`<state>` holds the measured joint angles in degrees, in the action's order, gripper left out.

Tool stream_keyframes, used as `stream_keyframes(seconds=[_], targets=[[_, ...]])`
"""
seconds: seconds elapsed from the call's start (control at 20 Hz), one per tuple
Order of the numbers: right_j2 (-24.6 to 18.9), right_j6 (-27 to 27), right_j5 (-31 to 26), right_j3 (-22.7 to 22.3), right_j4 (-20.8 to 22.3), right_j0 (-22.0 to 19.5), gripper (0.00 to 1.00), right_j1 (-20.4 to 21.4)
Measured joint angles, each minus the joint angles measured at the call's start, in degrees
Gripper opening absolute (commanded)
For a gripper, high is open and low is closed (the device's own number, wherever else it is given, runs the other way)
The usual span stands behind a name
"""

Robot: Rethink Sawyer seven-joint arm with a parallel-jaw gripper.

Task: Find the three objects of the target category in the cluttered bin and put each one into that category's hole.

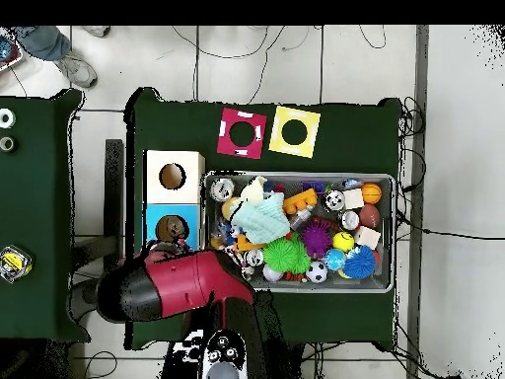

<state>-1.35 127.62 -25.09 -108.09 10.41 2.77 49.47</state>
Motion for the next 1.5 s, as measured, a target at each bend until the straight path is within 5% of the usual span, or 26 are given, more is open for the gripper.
stream_keyframes(seconds=[1.0, 1.5], targets=[[4.08, 0.00, 0.89, -5.76, -1.18, 5.09, 0.00, -0.94], [5.95, 0.00, 6.27, -6.28, -2.60, 8.14, 0.00, -3.47]])
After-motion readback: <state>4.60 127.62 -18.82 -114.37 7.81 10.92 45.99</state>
